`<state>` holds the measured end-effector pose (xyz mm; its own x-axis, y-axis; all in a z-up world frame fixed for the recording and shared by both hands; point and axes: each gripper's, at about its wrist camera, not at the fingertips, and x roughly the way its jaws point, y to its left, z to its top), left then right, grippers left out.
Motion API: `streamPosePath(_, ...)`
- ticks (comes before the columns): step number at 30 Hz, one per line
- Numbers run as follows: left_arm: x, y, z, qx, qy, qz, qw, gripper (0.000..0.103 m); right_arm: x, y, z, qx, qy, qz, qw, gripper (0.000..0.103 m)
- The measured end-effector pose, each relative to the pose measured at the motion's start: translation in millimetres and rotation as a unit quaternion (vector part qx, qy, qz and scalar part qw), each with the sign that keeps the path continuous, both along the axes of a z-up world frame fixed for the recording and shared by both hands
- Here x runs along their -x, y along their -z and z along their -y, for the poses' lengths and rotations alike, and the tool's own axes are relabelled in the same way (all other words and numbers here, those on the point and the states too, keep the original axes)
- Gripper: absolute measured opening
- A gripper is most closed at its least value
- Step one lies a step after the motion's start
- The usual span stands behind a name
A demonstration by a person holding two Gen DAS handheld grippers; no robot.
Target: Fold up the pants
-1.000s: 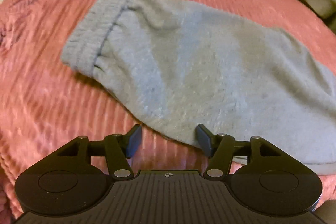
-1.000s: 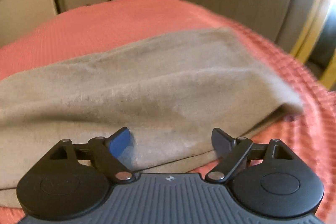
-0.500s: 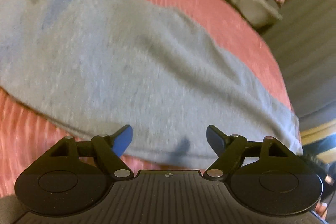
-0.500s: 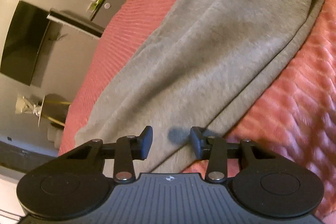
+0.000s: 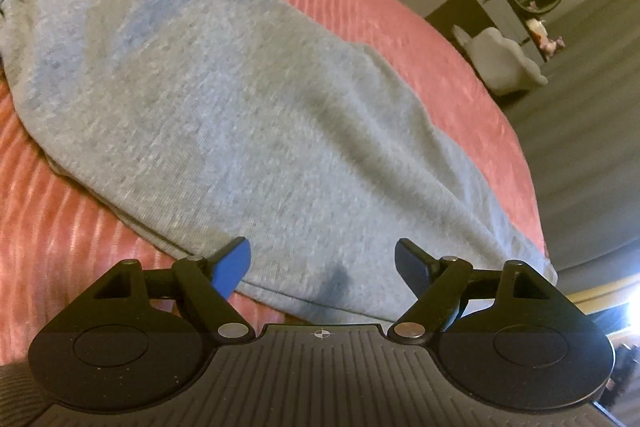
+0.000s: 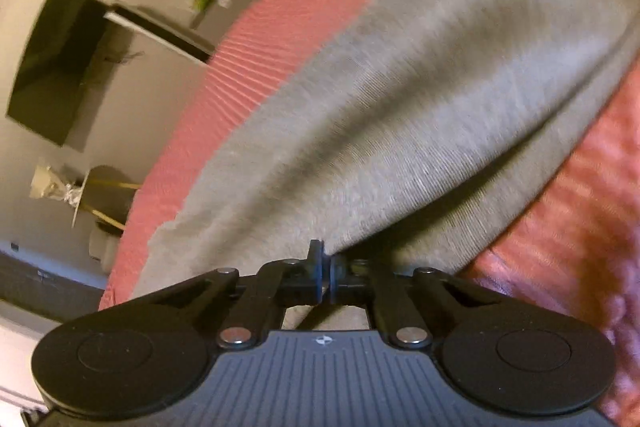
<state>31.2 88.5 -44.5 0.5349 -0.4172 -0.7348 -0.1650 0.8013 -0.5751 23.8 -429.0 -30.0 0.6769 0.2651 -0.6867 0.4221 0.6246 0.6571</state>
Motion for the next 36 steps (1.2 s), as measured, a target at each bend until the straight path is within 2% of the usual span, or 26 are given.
streamPosePath(3, -0.7, -0.8, 2.0, -0.007, -0.002, 0.000, 1.0000, 0.085, 14.3, -10.2, 5.4, -0.010, -0.018, 0.004, 1.000, 0.003)
streamPosePath(4, -1.5, -0.4, 2.5, -0.009, 0.000, 0.000, 1.0000, 0.086, 16.7, -7.7, 7.3, 0.013, -0.030, -0.016, 0.999, 0.003)
streamPosePath(6, -1.7, -1.2, 5.8, -0.019, 0.006, 0.000, 0.9998, 0.086, 9.9, 5.5, 4.9, 0.059, -0.055, -0.086, 0.993, 0.004)
streamPosePath(7, -1.8, -1.4, 7.1, -0.024, 0.008, -0.001, 0.9997, 0.086, 10.9, 10.5, 9.7, 0.041, -0.048, -0.099, 0.993, 0.005)
streamPosePath(9, -1.8, -2.7, 7.8, -0.029, 0.011, -0.003, 0.9995, 0.086, 13.2, 5.0, 20.3, 0.019, -0.044, -0.083, 0.995, 0.008)
streamPosePath(11, -1.8, -4.6, 8.4, -0.030, 0.011, -0.002, 0.9995, 0.087, 18.1, -8.1, 34.7, 0.037, -0.028, -0.070, 0.997, 0.015)
streamPosePath(14, -6.1, -9.3, 19.3, -0.036, 0.015, -0.006, 0.9992, 0.088, 24.9, -28.3, 63.7, 0.070, 0.000, -0.053, 0.996, 0.015)
streamPosePath(18, -21.0, -15.2, 54.1, -0.010, 0.027, 0.019, 0.9994, 0.093, 22.7, -49.3, 103.3, 0.107, 0.050, -0.026, 0.993, 0.018)
streamPosePath(19, -26.1, -13.8, 63.5, -0.002, 0.029, 0.025, 0.9993, 0.095, 14.8, -51.5, 103.9, 0.105, 0.053, -0.013, 0.993, 0.018)
streamPosePath(21, -37.4, -8.2, 84.9, 0.005, 0.036, 0.037, 0.9986, 0.095, 2.6, -50.6, 109.2, 0.070, 0.035, 0.015, 0.997, 0.018)
streamPosePath(24, -52.7, 13.2, 108.6, -0.024, 0.065, 0.035, 0.9970, 0.095, -27.9, -37.6, 102.6, 0.028, -0.028, 0.041, 0.998, 0.018)
streamPosePath(26, -58.6, 26.4, 115.9, -0.054, 0.089, 0.027, 0.9943, 0.095, -43.5, -21.8, 98.7, 0.014, -0.059, 0.042, 0.997, 0.018)
streamPosePath(27, -58.7, 27.0, 117.3, -0.061, 0.098, 0.035, 0.9927, 0.095, -49.7, -11.7, 100.1, 0.000, -0.067, 0.036, 0.997, 0.018)
streamPosePath(28, -59.3, 25.0, 118.8, -0.067, 0.107, 0.041, 0.9912, 0.095, -55.0, 2.4, 107.0, -0.010, -0.076, 0.011, 0.997, 0.018)
streamPosePath(30, -60.8, 24.6, 119.8, -0.069, 0.116, 0.044, 0.9899, 0.096, -51.4, 17.5, 133.2, 0.024, -0.058, -0.027, 0.998, 0.013)
streamPosePath(32, -62.6, 27.9, 122.5, -0.072, 0.117, 0.049, 0.9892, 0.099, -38.1, 14.3, 171.9, 0.073, -0.003, -0.032, 0.997, 0.000)
streamPosePath(33, -64.0, 28.4, 125.4, -0.076, 0.121, 0.052, 0.9883, 0.100, -32.2, 8.3, 191.6, 0.108, 0.037, -0.044, 0.993, 0.000)
streamPosePath(34, -66.0, 28.7, 128.2, -0.081, 0.127, 0.056, 0.9870, 0.101, -28.3, -0.6, 206.4, 0.146, 0.076, -0.055, 0.985, 0.005)
streamPosePath(35, -66.6, 29.2, 133.1, -0.094, 0.133, 0.063, 0.9847, 0.101, -29.3, -13.0, 216.8, 0.206, 0.113, -0.072, 0.969, 0.012)
streamPosePath(36, -66.2, 28.9, 139.1, -0.110, 0.142, 0.070, 0.9813, 0.101, -32.1, -21.5, 222.3, 0.247, 0.125, -0.076, 0.958, 0.019)
